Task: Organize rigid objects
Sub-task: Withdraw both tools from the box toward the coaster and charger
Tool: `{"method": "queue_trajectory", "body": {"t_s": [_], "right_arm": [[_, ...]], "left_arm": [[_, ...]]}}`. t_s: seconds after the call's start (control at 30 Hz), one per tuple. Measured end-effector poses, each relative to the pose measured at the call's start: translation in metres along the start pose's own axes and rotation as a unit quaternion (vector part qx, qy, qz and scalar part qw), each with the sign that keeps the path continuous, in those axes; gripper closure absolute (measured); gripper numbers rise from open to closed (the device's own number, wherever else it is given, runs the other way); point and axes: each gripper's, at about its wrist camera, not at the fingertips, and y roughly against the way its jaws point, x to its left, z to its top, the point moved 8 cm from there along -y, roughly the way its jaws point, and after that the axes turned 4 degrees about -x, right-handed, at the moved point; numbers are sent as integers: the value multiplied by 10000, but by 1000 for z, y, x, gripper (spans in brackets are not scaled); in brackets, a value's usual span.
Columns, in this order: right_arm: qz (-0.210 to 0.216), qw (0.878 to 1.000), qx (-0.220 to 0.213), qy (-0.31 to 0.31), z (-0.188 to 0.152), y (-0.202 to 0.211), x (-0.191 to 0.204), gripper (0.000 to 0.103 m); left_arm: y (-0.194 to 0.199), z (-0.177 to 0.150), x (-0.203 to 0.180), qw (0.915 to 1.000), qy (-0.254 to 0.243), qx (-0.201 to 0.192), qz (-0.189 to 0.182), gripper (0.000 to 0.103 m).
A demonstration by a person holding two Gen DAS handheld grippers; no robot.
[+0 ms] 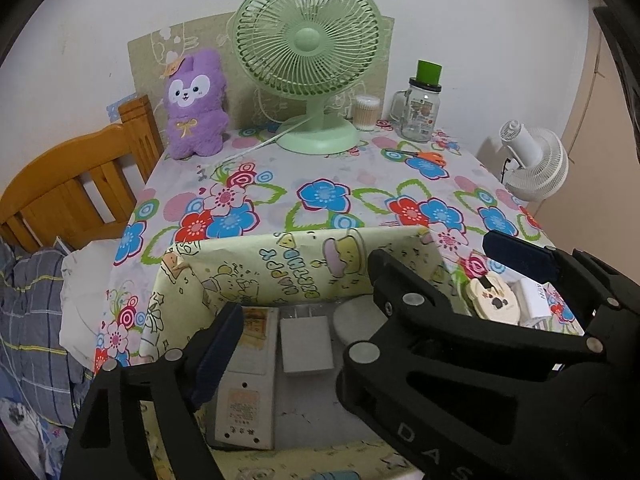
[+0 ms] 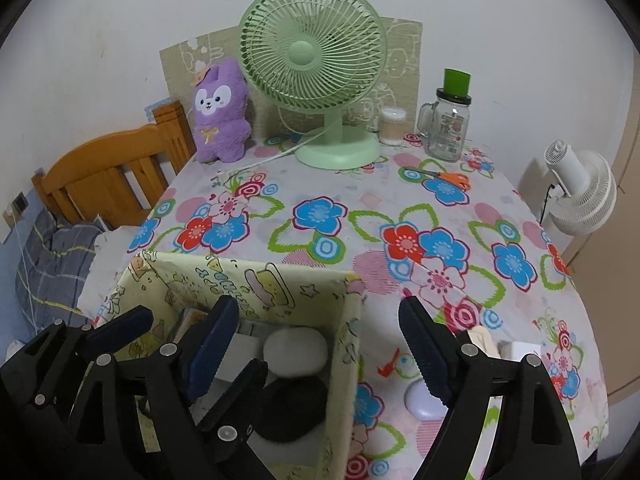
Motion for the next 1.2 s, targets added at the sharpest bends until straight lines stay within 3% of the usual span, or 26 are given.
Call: {"method": "queue_trajectory", "body": {"t_s": [0.33,1.2], "right_arm": [[-94,9998,-138,-87,-7,29,-18,17],[-250,9982,-489,-219,-16,96,-62,12]], "left_arm": [[20,-3,-21,9999,-82,-133,39,12],[66,-5,-76,9985,-242,-485,-57,10]]}}
